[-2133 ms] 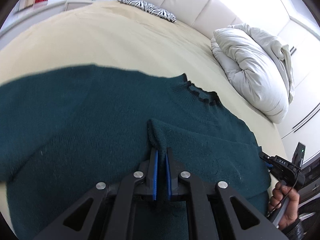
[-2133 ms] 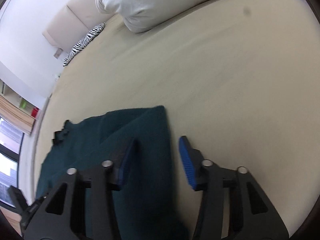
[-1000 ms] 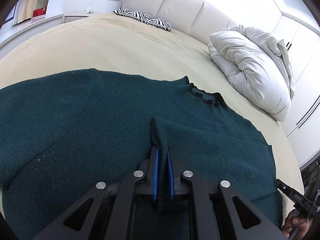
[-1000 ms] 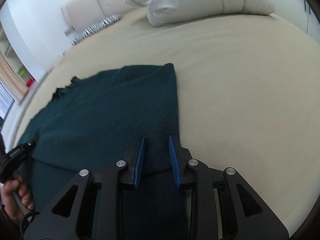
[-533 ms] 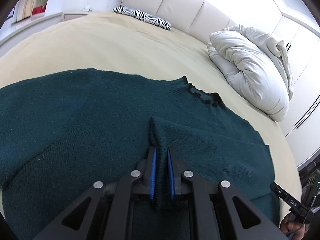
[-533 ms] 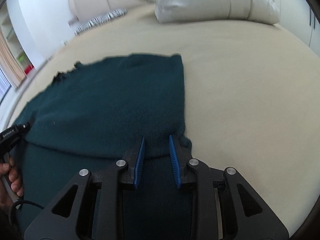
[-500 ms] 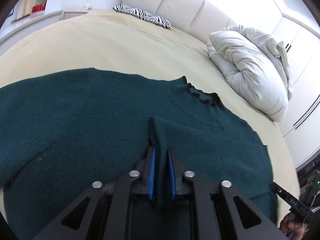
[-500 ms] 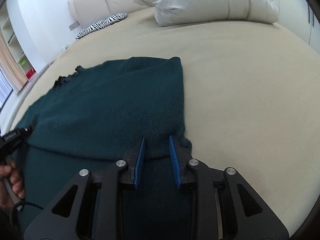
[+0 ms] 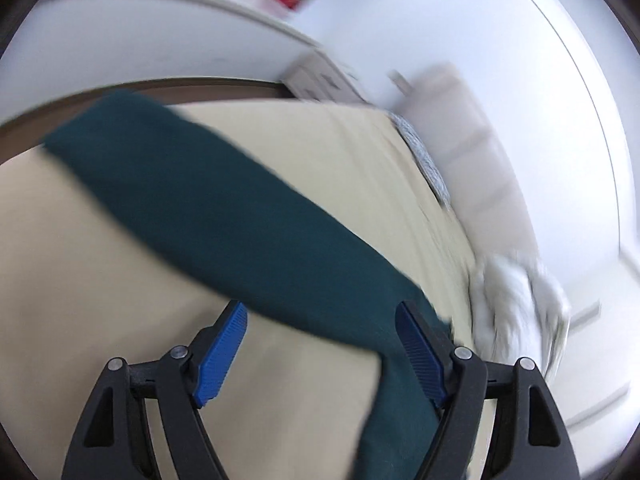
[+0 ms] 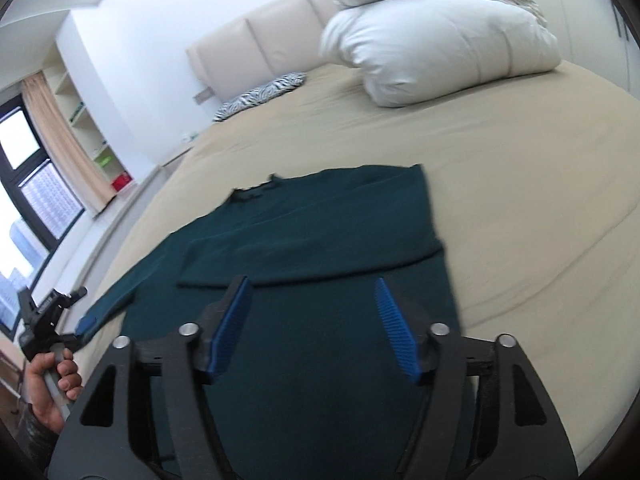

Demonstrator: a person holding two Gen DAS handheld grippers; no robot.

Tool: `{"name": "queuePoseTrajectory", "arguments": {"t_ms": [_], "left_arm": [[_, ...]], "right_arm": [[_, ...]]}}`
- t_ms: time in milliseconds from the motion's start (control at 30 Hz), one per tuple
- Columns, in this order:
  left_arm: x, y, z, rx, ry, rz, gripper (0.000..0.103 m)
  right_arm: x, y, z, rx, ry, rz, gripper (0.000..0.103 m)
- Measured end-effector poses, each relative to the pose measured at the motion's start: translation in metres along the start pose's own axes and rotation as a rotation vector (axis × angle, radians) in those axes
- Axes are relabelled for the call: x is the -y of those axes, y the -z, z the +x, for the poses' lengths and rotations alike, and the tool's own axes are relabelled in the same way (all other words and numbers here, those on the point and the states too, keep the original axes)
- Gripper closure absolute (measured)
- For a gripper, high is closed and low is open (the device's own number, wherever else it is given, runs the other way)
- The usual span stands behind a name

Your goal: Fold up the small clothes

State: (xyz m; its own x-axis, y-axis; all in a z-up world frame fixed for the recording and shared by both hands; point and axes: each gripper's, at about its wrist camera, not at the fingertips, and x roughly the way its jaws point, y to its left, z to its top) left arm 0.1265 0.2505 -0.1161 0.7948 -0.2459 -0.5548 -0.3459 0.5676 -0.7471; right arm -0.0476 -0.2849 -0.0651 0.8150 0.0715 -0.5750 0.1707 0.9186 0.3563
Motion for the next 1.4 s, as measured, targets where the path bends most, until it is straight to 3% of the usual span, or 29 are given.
{"name": "queuePoseTrajectory", "arguments": {"t_ms": [100,200,433,500,533,567,600,667,767,867,1000,1133,1233,1333,1400], "left_arm": [[-0.048,-0.016,-0.028,0.072,0.009,-0.153,0.025],[-0.076,-0.026,-0.034,0.095,0.023,-0.254,0.025],[-0.095,-0.05,-0.011,0.15,0.032,-0.391,0.028],[-0.1,-0.058,-0.004,0.162,0.012,-0.43,0.04],[-0.103,-0.065,0.0,0.16,-0.01,-0.445,0.062],[-0.109,-0.069,0.005,0.144,-0.032,-0.476,0.09],[-0.116,-0.07,0.008,0.129,-0.048,-0.516,0.096],[-0.118,-0.075,0.004,0.139,-0.056,-0.516,0.095],[-0.075,-0.076,-0.005,0.186,-0.132,-0.332,0.095],[-0.013,-0.072,0.0,0.18,-0.151,-0.124,0.095],[0.1,-0.038,0.026,0.142,-0.163,0.264,0.095],[0.22,0.068,0.063,0.092,-0.158,0.78,0.095],[0.265,0.167,0.094,0.054,-0.139,1.108,0.094],[0.272,0.235,0.119,0.0,-0.128,1.261,0.089],[0.262,0.27,0.134,-0.095,-0.146,1.299,0.082]], "right_arm": [[-0.018,0.012,0.004,-0.043,-0.054,0.028,0.038],[-0.037,0.022,0.006,-0.07,-0.077,0.035,0.038],[-0.068,0.038,0.007,-0.106,-0.104,0.025,0.038],[-0.069,0.041,0.006,-0.107,-0.1,0.027,0.038],[-0.067,0.043,0.004,-0.109,-0.098,0.033,0.038],[-0.065,0.044,0.003,-0.11,-0.096,0.04,0.038],[-0.063,0.045,0.003,-0.111,-0.094,0.047,0.038],[-0.054,0.048,0.0,-0.108,-0.088,0.063,0.038],[-0.04,0.05,0.001,-0.104,-0.088,0.09,0.038],[-0.025,0.053,0.002,-0.103,-0.088,0.119,0.038],[-0.009,0.057,-0.001,-0.088,-0.085,0.144,0.038],[0.013,0.058,-0.01,-0.059,-0.078,0.184,0.038],[0.031,0.06,-0.014,-0.043,-0.068,0.223,0.038],[0.045,0.063,-0.016,-0.037,-0.058,0.255,0.038],[0.054,0.064,-0.016,-0.036,-0.049,0.263,0.038]]}}
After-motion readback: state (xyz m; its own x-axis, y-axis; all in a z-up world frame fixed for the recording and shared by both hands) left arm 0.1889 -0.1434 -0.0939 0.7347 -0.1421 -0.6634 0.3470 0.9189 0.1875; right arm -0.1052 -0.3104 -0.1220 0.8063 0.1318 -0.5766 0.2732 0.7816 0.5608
